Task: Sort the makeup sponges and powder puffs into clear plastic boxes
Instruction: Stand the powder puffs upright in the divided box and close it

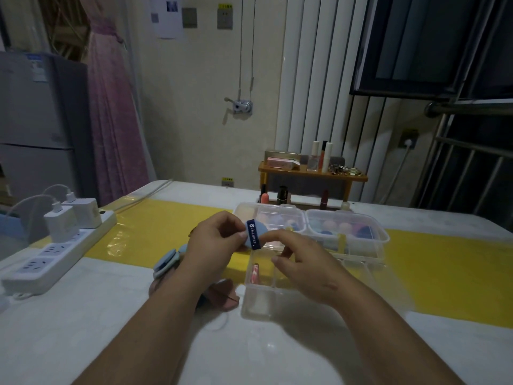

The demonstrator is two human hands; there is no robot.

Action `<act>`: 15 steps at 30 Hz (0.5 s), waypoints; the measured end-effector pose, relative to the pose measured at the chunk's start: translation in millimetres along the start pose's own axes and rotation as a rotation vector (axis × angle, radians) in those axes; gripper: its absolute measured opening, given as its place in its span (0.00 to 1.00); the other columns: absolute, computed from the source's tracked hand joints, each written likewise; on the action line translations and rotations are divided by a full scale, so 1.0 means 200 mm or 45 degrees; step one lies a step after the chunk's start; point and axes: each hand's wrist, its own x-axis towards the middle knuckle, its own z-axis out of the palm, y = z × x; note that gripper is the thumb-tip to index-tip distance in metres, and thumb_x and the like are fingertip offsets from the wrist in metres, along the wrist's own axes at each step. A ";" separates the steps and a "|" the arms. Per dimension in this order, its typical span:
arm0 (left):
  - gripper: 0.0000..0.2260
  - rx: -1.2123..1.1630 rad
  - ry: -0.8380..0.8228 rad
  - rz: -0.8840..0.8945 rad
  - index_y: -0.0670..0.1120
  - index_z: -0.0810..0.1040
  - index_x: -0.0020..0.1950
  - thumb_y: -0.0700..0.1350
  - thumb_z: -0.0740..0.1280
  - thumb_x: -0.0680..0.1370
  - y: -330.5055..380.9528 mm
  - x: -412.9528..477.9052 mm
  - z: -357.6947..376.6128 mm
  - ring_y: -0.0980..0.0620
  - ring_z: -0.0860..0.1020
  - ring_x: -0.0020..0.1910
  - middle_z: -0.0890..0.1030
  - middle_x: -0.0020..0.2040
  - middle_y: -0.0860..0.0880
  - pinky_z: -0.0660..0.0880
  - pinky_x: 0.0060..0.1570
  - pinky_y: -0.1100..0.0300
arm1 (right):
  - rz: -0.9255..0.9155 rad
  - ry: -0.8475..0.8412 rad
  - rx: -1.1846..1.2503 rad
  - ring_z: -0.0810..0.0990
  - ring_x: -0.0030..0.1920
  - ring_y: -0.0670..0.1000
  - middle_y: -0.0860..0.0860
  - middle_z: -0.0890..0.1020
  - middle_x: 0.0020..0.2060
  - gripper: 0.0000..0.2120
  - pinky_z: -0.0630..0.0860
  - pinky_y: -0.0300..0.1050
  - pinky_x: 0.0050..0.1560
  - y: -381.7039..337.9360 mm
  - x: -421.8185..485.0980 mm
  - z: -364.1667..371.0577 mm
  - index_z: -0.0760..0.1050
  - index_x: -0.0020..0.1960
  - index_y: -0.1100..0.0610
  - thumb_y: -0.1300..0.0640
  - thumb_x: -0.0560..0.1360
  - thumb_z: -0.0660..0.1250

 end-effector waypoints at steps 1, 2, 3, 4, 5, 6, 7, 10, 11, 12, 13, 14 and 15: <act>0.09 0.016 -0.017 0.000 0.43 0.78 0.40 0.31 0.69 0.75 0.00 0.00 0.00 0.44 0.82 0.40 0.83 0.38 0.44 0.82 0.42 0.51 | 0.004 0.027 0.020 0.75 0.49 0.40 0.41 0.75 0.57 0.15 0.74 0.38 0.46 0.00 0.00 0.00 0.72 0.65 0.38 0.54 0.82 0.61; 0.09 0.041 -0.027 0.002 0.44 0.79 0.40 0.32 0.70 0.75 0.00 -0.01 0.00 0.46 0.81 0.39 0.82 0.38 0.45 0.81 0.41 0.52 | 0.009 0.060 0.051 0.75 0.49 0.40 0.40 0.75 0.56 0.14 0.74 0.37 0.45 0.01 0.00 0.00 0.73 0.63 0.39 0.54 0.82 0.61; 0.09 0.075 -0.032 0.004 0.46 0.79 0.41 0.33 0.70 0.76 0.00 -0.01 0.00 0.47 0.79 0.38 0.82 0.38 0.45 0.79 0.39 0.52 | 0.012 0.099 0.088 0.75 0.48 0.41 0.39 0.75 0.54 0.13 0.75 0.38 0.46 0.01 0.00 0.00 0.75 0.62 0.39 0.54 0.82 0.62; 0.09 0.105 -0.036 0.001 0.48 0.80 0.41 0.34 0.70 0.76 0.01 -0.01 0.00 0.47 0.77 0.37 0.81 0.37 0.46 0.76 0.38 0.51 | 0.009 0.145 0.123 0.75 0.47 0.41 0.38 0.76 0.52 0.12 0.76 0.40 0.46 0.01 0.00 0.00 0.76 0.60 0.40 0.55 0.81 0.62; 0.09 0.127 -0.039 -0.012 0.49 0.81 0.41 0.36 0.70 0.76 0.01 -0.01 0.00 0.47 0.75 0.36 0.79 0.35 0.46 0.74 0.37 0.52 | 0.004 0.188 0.153 0.75 0.46 0.41 0.37 0.76 0.50 0.11 0.75 0.40 0.46 0.01 0.00 0.00 0.77 0.58 0.41 0.55 0.81 0.62; 0.09 0.144 -0.046 -0.035 0.50 0.82 0.41 0.36 0.70 0.75 0.01 -0.01 -0.01 0.47 0.73 0.35 0.77 0.33 0.46 0.72 0.37 0.53 | 0.000 0.222 0.178 0.75 0.45 0.41 0.37 0.76 0.48 0.10 0.74 0.39 0.44 0.02 0.00 -0.01 0.77 0.56 0.42 0.55 0.81 0.62; 0.09 0.162 -0.064 -0.062 0.50 0.83 0.42 0.36 0.70 0.75 0.01 -0.01 -0.01 0.48 0.72 0.35 0.76 0.33 0.46 0.72 0.37 0.54 | -0.002 0.248 0.205 0.75 0.43 0.41 0.37 0.77 0.46 0.09 0.73 0.37 0.42 0.02 0.00 -0.01 0.77 0.54 0.43 0.56 0.81 0.63; 0.10 0.216 -0.159 -0.127 0.51 0.84 0.40 0.36 0.71 0.75 0.02 -0.01 0.00 0.51 0.74 0.36 0.79 0.35 0.48 0.74 0.35 0.58 | -0.011 0.277 0.281 0.74 0.38 0.41 0.40 0.78 0.42 0.06 0.73 0.36 0.39 0.02 0.00 -0.01 0.76 0.49 0.46 0.57 0.80 0.65; 0.10 0.225 -0.179 -0.139 0.51 0.84 0.39 0.36 0.71 0.75 0.02 -0.02 0.01 0.52 0.74 0.36 0.78 0.34 0.50 0.74 0.35 0.59 | -0.018 0.279 0.291 0.73 0.37 0.40 0.41 0.78 0.41 0.05 0.73 0.37 0.39 0.02 0.00 -0.01 0.76 0.48 0.46 0.57 0.79 0.65; 0.11 0.243 -0.186 -0.148 0.52 0.84 0.39 0.36 0.72 0.75 0.02 -0.02 0.01 0.53 0.74 0.35 0.78 0.32 0.53 0.74 0.35 0.60 | -0.023 0.281 0.294 0.73 0.37 0.40 0.42 0.78 0.40 0.05 0.73 0.37 0.39 0.02 0.00 -0.01 0.77 0.48 0.47 0.56 0.79 0.66; 0.11 0.272 -0.190 -0.153 0.53 0.84 0.38 0.37 0.72 0.74 0.01 -0.03 0.01 0.54 0.73 0.34 0.77 0.30 0.54 0.73 0.36 0.60 | -0.026 0.281 0.293 0.73 0.37 0.40 0.43 0.78 0.39 0.05 0.73 0.38 0.39 0.02 0.00 -0.01 0.77 0.47 0.47 0.56 0.79 0.66; 0.11 0.302 -0.201 -0.153 0.54 0.84 0.38 0.37 0.72 0.74 0.01 -0.03 0.01 0.54 0.74 0.33 0.78 0.30 0.54 0.74 0.36 0.59 | -0.025 0.279 0.288 0.73 0.37 0.41 0.44 0.78 0.40 0.04 0.74 0.38 0.40 0.02 0.00 0.00 0.77 0.47 0.47 0.56 0.78 0.66; 0.12 0.328 -0.217 -0.154 0.54 0.84 0.38 0.38 0.72 0.74 0.00 -0.02 0.01 0.53 0.75 0.34 0.79 0.32 0.50 0.75 0.35 0.59 | -0.025 0.271 0.274 0.74 0.38 0.42 0.44 0.78 0.40 0.04 0.74 0.40 0.40 0.02 0.00 0.00 0.77 0.47 0.47 0.56 0.78 0.66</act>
